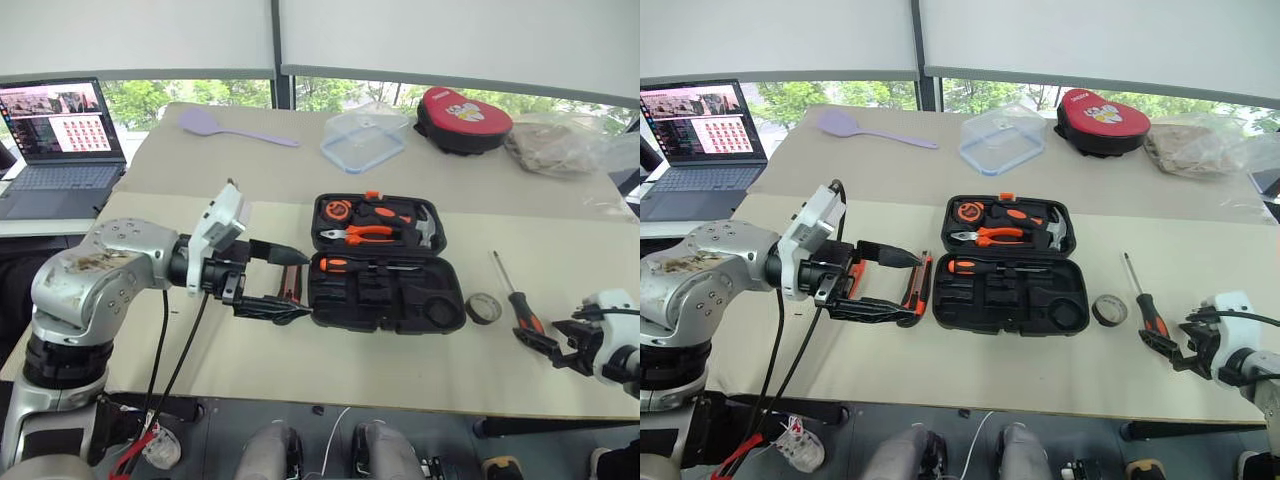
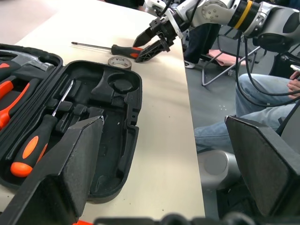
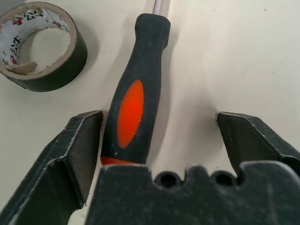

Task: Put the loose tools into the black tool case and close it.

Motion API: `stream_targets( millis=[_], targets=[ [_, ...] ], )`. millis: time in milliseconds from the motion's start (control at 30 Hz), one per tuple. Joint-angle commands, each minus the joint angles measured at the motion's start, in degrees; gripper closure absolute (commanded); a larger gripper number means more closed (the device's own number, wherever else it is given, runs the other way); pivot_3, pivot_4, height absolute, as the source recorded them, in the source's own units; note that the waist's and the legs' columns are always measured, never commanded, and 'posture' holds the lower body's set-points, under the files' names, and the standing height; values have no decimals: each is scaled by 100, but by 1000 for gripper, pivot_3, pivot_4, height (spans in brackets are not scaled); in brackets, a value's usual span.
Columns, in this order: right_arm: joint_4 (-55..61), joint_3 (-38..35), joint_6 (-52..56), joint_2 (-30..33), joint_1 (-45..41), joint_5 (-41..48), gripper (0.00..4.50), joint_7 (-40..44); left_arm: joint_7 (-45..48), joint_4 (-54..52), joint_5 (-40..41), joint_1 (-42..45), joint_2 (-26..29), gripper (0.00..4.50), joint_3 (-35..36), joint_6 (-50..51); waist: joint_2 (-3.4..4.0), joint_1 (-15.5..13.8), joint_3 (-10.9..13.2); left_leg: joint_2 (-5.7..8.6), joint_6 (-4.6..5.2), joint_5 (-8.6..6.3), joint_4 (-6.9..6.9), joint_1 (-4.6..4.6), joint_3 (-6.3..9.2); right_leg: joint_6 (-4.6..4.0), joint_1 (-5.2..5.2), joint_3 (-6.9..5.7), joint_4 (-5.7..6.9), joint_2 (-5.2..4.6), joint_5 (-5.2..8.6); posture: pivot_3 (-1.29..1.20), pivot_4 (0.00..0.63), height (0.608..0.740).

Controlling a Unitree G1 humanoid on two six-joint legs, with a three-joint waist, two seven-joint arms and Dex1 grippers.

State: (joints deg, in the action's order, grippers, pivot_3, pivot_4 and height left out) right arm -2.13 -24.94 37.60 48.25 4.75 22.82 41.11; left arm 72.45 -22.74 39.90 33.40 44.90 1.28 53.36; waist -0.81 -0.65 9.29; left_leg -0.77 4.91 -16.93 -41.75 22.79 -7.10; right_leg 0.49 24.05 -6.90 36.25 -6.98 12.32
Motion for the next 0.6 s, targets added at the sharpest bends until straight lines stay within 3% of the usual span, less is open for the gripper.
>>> stream_targets(
  millis=[33,200,300,400,600],
  targets=[
    [63,-99,-135,-84,63,-9,1817,-22,-76,-126,75,-10,116,0,32,-196,0,0,0,-1,0,0,0,-1,0,0,0,0,0,0,0,0,150,731],
    [451,-560,-10,44,158,222,3391,28,-52,9,55,-48,266,0,14,-262,4,-6,2,0,0,0,0,1,0,0,2,0,0,-1,0,0,150,731],
    [685,-729,-106,352,170,371,3484,468,-52,69,55,-51,346,0,34,-306,30,-4,2,0,0,0,1,3,-1,0,5,0,0,-2,0,0,150,731],
    [934,-535,-963,639,52,302,3484,1197,-51,130,77,-50,402,0,38,-337,37,0,1,0,0,0,3,2,-5,0,7,-1,0,0,0,0,150,731],
    [1143,1206,-1448,866,-1681,522,3484,2860,-16,225,-38,-2,453,0,-88,-545,40,116,4,-8,-10,6,13,-9,-11,9,10,5,-3,18,6,0,150,731]
  ],
)
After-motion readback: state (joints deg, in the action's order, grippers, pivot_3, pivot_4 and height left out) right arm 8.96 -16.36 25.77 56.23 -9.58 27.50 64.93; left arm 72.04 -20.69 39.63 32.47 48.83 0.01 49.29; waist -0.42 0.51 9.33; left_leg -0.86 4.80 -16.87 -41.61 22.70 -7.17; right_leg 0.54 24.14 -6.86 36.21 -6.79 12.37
